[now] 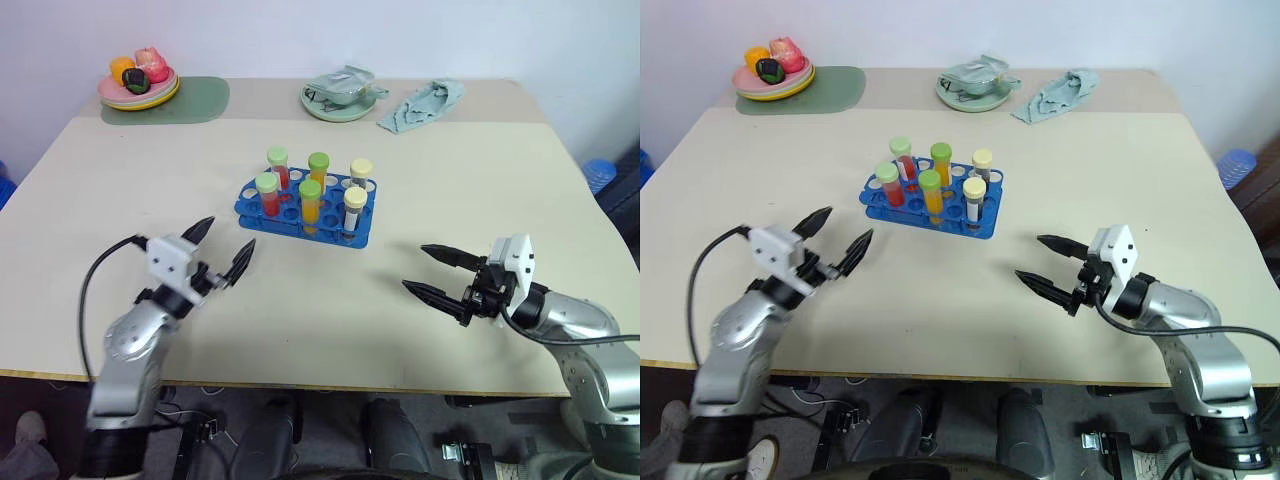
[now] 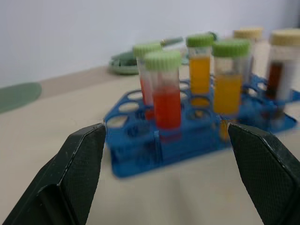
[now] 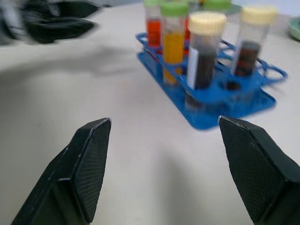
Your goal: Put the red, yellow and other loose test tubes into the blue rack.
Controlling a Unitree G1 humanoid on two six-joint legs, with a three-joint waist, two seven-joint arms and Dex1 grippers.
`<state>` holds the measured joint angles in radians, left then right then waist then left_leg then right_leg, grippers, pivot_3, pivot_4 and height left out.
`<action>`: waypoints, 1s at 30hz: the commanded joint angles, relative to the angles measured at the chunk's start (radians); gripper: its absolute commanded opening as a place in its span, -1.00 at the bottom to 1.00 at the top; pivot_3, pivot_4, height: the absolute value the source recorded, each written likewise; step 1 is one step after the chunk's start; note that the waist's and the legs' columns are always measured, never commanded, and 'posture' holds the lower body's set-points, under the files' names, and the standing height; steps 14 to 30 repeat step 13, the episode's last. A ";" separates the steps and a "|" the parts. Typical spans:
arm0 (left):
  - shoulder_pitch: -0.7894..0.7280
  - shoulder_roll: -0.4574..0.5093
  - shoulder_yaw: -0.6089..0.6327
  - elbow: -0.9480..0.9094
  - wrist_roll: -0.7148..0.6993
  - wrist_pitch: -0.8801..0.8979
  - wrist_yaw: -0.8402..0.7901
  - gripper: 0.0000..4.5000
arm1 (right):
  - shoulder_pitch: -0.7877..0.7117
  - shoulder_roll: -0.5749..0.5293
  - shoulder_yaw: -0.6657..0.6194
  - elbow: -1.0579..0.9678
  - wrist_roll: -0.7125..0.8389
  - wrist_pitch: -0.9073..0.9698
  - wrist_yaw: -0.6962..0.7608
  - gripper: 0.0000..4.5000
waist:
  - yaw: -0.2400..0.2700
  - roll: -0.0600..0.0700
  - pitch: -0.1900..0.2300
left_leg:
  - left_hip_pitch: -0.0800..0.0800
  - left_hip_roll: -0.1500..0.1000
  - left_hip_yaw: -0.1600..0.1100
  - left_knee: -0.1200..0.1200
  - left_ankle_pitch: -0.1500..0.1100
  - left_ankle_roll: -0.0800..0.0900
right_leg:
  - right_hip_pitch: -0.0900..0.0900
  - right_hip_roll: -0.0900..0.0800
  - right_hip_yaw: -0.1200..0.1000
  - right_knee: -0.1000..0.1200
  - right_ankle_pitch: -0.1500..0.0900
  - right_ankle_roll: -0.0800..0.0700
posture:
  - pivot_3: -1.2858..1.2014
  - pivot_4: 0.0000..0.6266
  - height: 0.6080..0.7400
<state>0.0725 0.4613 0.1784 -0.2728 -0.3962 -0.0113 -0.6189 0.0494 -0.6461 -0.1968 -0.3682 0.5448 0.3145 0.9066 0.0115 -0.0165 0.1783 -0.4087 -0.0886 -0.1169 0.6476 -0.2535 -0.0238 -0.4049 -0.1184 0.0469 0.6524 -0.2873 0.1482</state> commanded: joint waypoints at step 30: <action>0.092 0.166 0.161 -0.058 -0.198 0.105 -0.228 0.87 | 0.159 0.026 -0.134 -0.046 -0.045 -0.079 -0.117 0.66 | -0.001 0.003 -0.002 | 0.002 0.000 0.000 -0.001 -0.001 0.001 | 0.003 0.000 -0.001 -0.001 0.000 0.000 | 0.03 -0.52 1.00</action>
